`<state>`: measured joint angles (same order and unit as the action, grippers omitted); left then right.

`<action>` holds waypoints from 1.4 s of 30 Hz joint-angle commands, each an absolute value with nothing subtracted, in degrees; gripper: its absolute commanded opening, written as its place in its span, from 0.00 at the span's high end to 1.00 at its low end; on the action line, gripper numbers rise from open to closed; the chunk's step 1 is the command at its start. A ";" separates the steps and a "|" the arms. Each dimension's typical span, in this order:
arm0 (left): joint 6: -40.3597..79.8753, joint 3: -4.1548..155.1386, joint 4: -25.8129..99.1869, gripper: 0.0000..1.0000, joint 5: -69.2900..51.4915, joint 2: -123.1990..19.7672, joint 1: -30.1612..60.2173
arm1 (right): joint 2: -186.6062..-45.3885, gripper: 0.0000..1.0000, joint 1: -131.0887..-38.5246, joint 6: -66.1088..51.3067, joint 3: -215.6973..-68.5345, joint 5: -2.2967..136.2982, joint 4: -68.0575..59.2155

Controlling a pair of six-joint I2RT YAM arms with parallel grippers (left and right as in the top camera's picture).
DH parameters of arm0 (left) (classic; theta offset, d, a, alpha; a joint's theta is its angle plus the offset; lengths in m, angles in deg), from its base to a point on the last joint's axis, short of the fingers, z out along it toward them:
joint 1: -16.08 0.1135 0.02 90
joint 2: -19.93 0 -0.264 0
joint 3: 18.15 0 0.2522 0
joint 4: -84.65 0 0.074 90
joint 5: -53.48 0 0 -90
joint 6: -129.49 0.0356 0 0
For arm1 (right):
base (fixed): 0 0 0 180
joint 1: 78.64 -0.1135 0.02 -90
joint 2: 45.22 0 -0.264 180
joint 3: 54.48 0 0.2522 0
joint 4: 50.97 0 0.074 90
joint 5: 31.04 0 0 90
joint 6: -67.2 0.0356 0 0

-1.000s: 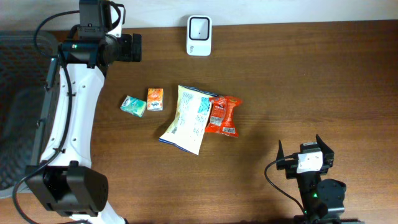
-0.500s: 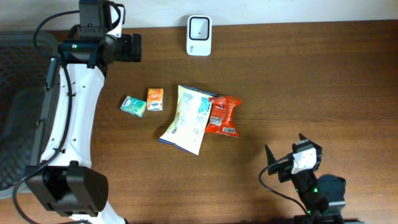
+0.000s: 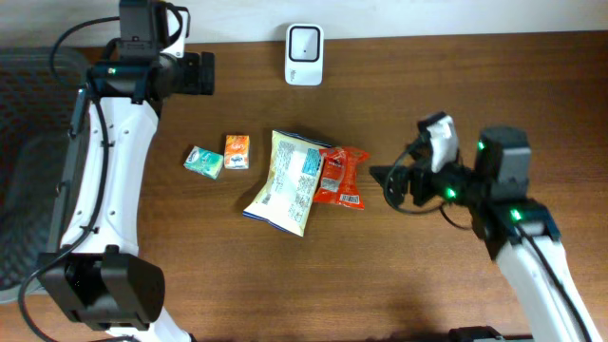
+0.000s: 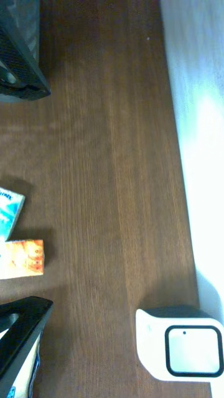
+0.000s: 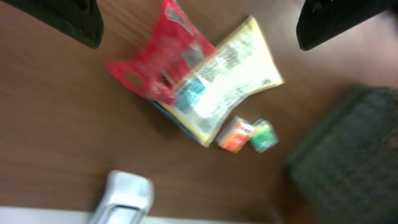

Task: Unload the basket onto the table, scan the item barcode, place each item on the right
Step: 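Move the right gripper left toward the red snack bag, then grasp the red snack bag with the right gripper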

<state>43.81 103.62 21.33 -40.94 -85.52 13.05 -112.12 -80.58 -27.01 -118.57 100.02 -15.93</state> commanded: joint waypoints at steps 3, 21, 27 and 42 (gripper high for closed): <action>43.75 103.73 21.33 0.01 -40.35 -84.34 17.16 | -128.31 0.30 -82.09 -17.56 -119.68 106.55 -19.01; 43.79 103.71 21.33 0.01 -40.37 -84.34 17.90 | -141.82 0.37 -93.39 6.28 -119.66 74.92 -25.63; 43.79 103.73 21.33 0.01 -40.37 -84.34 17.90 | -145.21 0.37 -93.36 9.23 -119.68 75.19 -29.63; 43.79 103.73 21.33 0.01 -40.37 -84.34 17.90 | -151.37 0.42 -94.85 10.78 -119.68 75.01 -38.88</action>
